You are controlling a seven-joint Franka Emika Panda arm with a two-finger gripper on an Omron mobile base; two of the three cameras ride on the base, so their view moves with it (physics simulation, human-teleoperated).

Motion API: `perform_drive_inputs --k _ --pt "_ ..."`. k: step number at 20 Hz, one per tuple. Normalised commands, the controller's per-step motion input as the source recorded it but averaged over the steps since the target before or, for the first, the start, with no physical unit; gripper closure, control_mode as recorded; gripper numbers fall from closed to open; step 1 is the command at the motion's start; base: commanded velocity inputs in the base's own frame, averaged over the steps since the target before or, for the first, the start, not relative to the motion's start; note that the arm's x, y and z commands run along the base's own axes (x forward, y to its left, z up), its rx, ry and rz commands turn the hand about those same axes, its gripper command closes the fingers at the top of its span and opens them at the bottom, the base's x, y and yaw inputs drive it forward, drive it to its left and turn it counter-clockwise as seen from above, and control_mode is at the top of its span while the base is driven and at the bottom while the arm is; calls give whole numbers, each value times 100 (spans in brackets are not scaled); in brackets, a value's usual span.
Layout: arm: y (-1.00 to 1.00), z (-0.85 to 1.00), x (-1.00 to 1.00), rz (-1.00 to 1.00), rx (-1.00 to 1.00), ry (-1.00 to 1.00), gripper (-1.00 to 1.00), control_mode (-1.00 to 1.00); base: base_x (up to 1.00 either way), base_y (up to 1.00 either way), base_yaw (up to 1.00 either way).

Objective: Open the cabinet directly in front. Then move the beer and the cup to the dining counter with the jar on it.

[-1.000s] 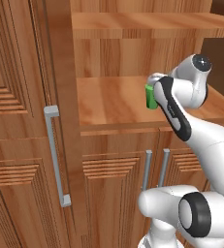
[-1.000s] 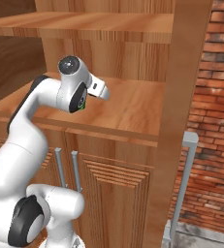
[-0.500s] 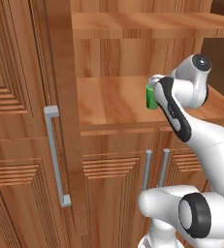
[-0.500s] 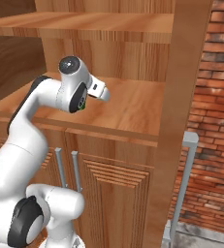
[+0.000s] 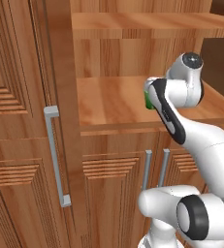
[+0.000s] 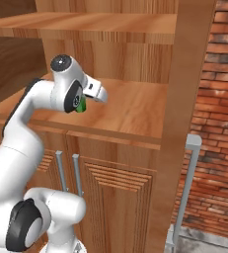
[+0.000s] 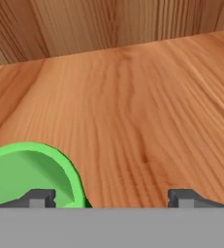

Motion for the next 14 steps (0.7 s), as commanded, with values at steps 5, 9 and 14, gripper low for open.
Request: perform_drive_inputs --k 5,9,14 --pt "13 -8 3 0 -3 0 100 -100 0 0 0" --pt "0 0 0 0 0 0 100 -100 0 0 0" --pt "0 30 0 0 0 -17 100 -100 0 0 0"
